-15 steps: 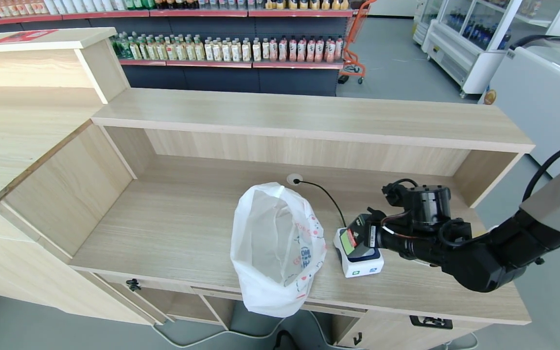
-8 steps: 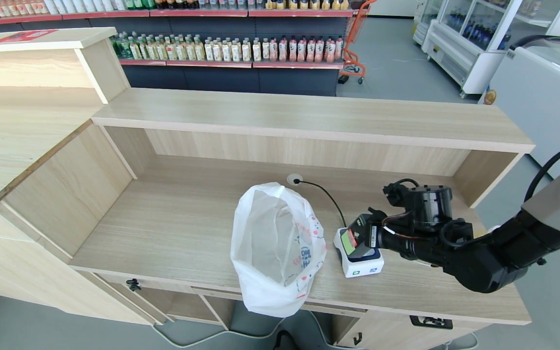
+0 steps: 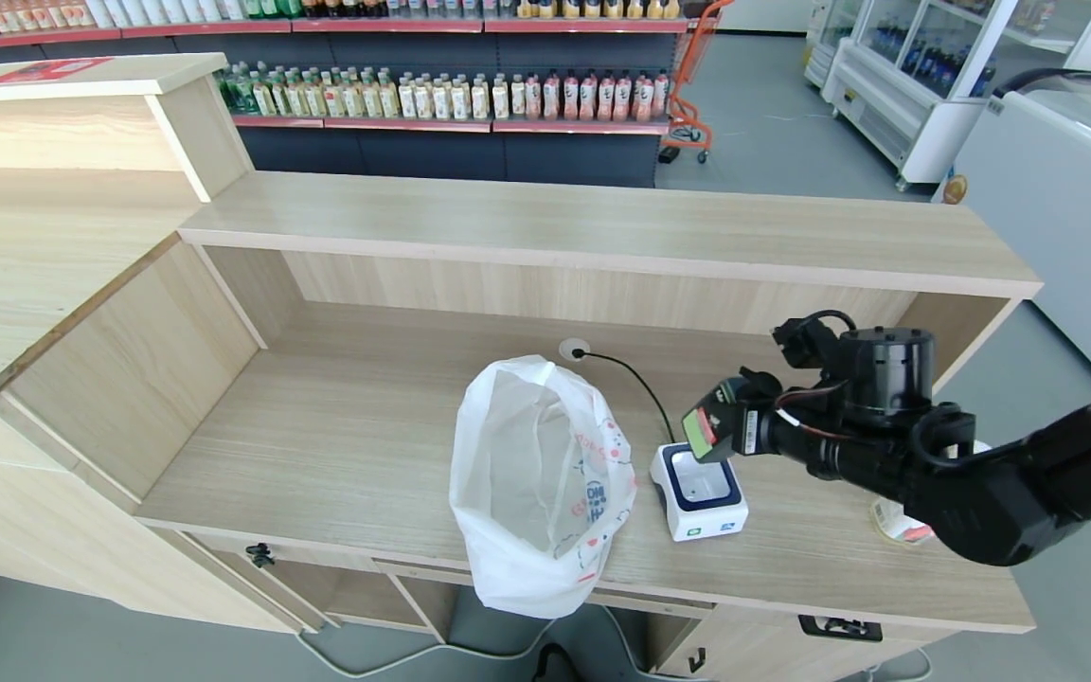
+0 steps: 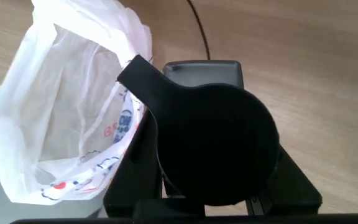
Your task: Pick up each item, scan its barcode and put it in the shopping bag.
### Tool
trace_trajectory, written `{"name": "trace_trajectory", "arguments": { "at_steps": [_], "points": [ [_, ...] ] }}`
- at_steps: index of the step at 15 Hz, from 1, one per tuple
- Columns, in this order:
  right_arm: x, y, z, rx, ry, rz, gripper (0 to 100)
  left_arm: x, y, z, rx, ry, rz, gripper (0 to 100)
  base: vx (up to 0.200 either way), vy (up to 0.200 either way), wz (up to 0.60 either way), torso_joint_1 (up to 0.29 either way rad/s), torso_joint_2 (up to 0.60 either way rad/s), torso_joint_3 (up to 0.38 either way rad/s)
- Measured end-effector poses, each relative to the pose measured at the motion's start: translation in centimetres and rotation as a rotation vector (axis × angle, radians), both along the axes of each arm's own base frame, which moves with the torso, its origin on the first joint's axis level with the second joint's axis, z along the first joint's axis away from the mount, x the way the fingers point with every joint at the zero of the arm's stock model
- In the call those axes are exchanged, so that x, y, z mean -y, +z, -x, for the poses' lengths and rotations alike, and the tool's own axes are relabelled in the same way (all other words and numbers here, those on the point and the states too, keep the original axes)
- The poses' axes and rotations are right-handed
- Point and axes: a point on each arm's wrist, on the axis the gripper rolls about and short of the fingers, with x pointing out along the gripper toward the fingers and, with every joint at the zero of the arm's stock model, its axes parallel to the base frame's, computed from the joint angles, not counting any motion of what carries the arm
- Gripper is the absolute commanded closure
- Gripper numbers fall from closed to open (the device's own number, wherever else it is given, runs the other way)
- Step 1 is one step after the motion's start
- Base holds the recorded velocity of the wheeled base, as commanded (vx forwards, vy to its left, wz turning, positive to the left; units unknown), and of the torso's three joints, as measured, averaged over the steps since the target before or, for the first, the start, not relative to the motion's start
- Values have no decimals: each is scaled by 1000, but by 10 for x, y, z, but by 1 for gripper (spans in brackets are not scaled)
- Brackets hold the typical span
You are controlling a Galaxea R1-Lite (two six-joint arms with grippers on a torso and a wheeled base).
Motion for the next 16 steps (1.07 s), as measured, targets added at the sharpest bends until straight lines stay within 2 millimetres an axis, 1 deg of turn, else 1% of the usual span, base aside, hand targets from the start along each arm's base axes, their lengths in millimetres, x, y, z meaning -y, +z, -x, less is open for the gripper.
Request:
{"name": "trace_trajectory", "arguments": {
  "at_steps": [1, 3, 5, 7, 10, 16],
  "points": [
    [6, 8, 8, 41, 0, 62, 100, 0, 0, 0, 0, 0, 0, 100, 0, 0, 0, 0, 0, 0],
    [12, 23, 19, 106, -19, 105, 100, 0, 0, 0, 0, 0, 0, 100, 0, 0, 0, 0, 0, 0],
    [15, 29, 27, 128, -8, 129, 100, 0, 0, 0, 0, 0, 0, 100, 0, 0, 0, 0, 0, 0],
    [16, 28, 32, 122, -2, 134, 100, 0, 0, 0, 0, 0, 0, 100, 0, 0, 0, 0, 0, 0],
    [12, 24, 39, 98, 34, 108, 100, 0, 0, 0, 0, 0, 0, 100, 0, 0, 0, 0, 0, 0],
    [7, 22, 45, 91, 62, 104, 100, 0, 0, 0, 0, 0, 0, 100, 0, 0, 0, 0, 0, 0]
  ]
}}
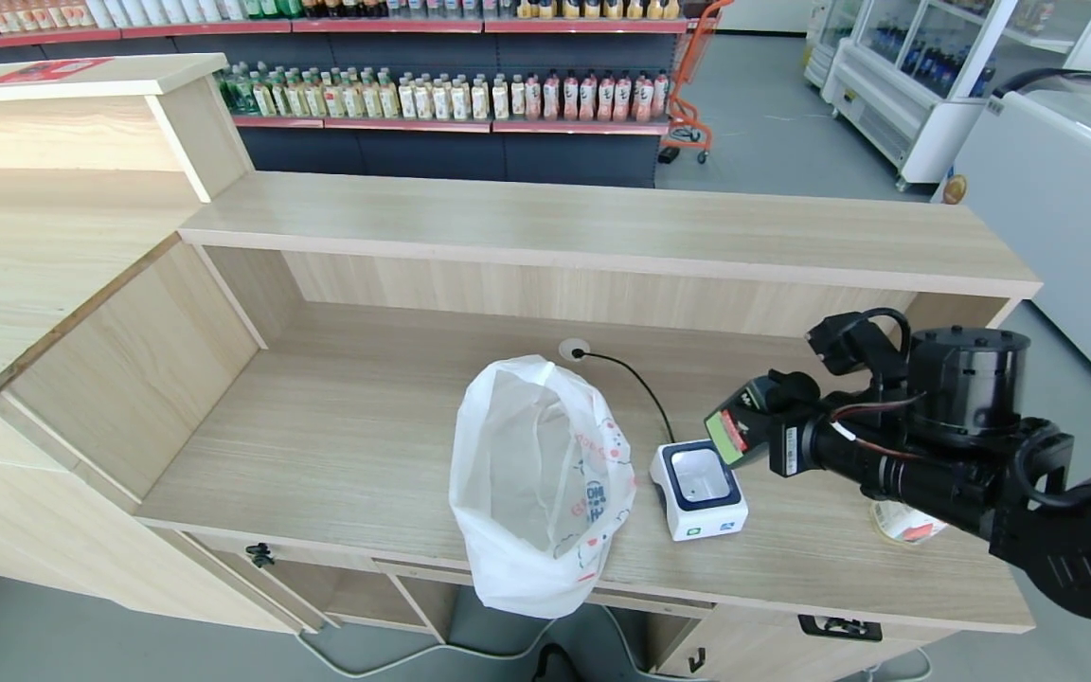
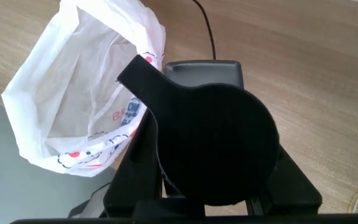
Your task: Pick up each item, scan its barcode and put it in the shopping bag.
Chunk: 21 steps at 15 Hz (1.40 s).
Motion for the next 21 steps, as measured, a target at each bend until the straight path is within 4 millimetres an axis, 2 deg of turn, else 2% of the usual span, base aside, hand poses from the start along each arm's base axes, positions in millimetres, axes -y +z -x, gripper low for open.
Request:
{"name": "trace_trajectory", "arguments": {
  "at_steps": [4, 6, 11, 16, 21],
  "points": [
    [-9, 1, 7, 51, 53, -38, 100, 0, 0, 0, 0, 0, 0, 100, 0, 200, 0, -1, -2, 5],
    [-14, -6, 10, 26, 75, -29, 100, 0, 0, 0, -1, 1, 0, 100, 0, 200, 0, 19, 12, -5],
    [-23, -15, 0, 3, 86, -33, 100, 0, 0, 0, -1, 1, -1, 100, 0, 200, 0, -3, 2, 3],
    [-31, -32, -17, -34, 89, -20, 100, 0, 0, 0, -1, 1, 0, 100, 0, 0, 0, 0, 0, 0],
    [-53, -58, -23, -82, 140, 27, 100, 0, 0, 0, -1, 1, 1, 100, 0, 0, 0, 0, 0, 0]
  ]
}}
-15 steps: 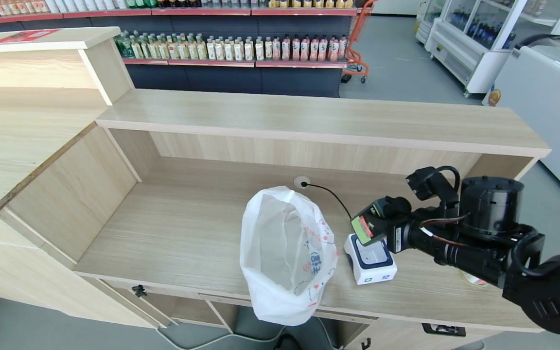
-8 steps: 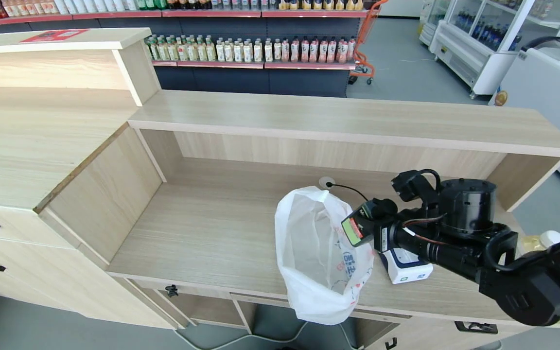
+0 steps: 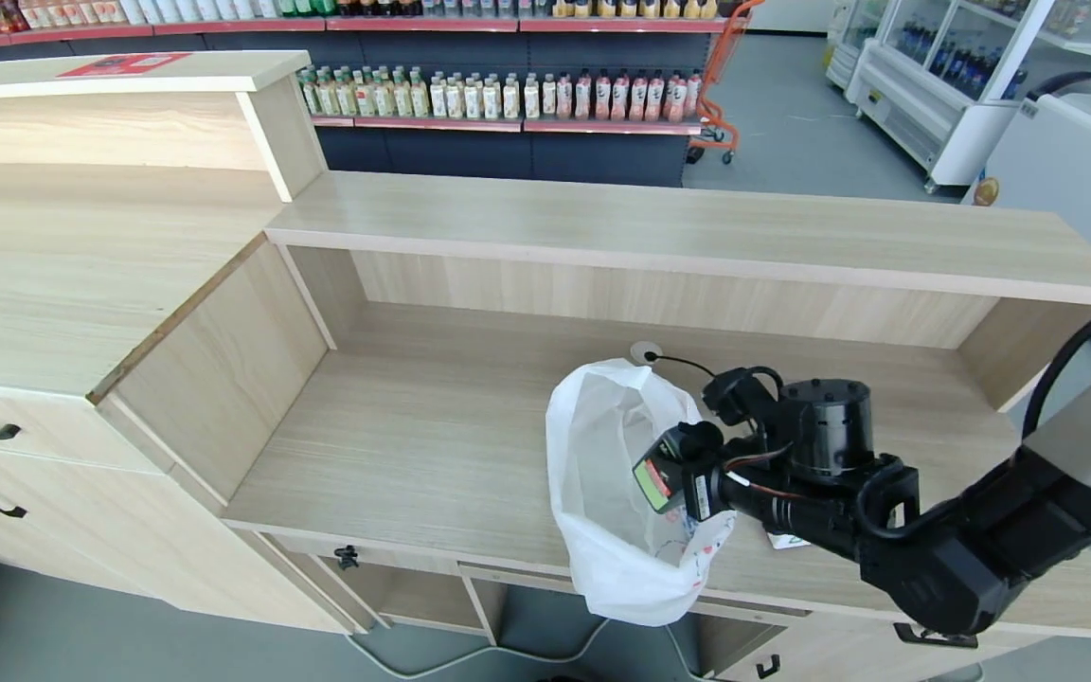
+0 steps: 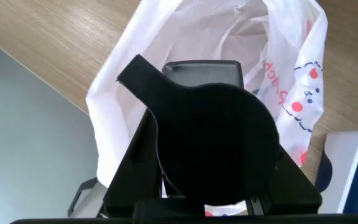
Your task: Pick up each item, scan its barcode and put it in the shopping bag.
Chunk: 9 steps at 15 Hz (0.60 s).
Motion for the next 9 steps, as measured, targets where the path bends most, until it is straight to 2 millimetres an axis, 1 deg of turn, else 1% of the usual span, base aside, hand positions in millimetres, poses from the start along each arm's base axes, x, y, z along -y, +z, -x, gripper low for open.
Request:
{"name": "trace_trajectory", "arguments": {
  "at_steps": [3, 5, 9],
  "points": [
    [-11, -15, -3, 27, 36, 32, 100, 0, 0, 0, 0, 0, 0, 100, 0, 0, 0, 0, 0, 0],
    [-15, -29, -8, 64, 59, 83, 100, 0, 0, 0, 0, 0, 0, 100, 0, 0, 0, 0, 0, 0],
    [-17, -62, -11, 5, 56, 155, 100, 0, 0, 0, 0, 0, 0, 100, 0, 0, 0, 0, 0, 0]
  ]
}}
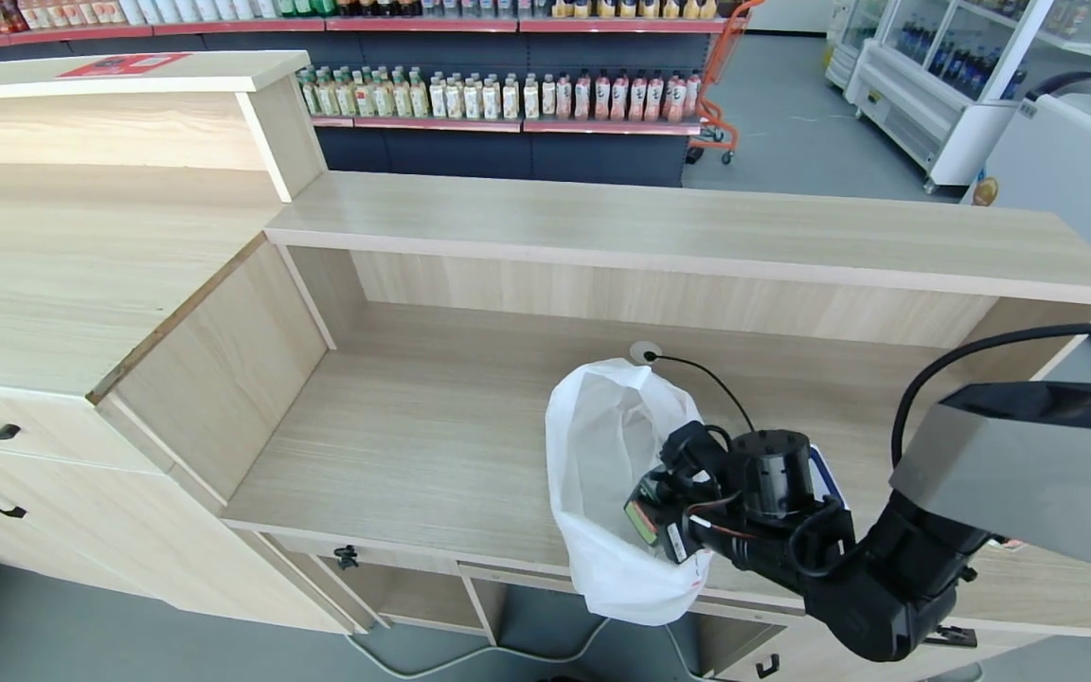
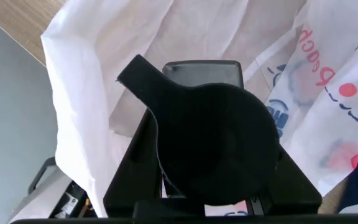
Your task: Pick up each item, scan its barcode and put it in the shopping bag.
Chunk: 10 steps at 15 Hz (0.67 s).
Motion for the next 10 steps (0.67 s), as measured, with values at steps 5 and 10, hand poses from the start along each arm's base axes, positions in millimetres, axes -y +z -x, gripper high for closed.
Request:
{"name": "trace_trajectory", "arguments": {
  "at_steps": [5, 10],
  "points": [
    [-5, -19, -9, -24, -3, 15, 100, 0, 0, 0, 0, 0, 0, 100, 0, 0, 0, 0, 0, 0],
    [-2, -29, -10, -49, -11, 30, 0, 0, 0, 0, 0, 0, 0, 100, 0, 0, 0, 0, 0, 0]
  ]
}}
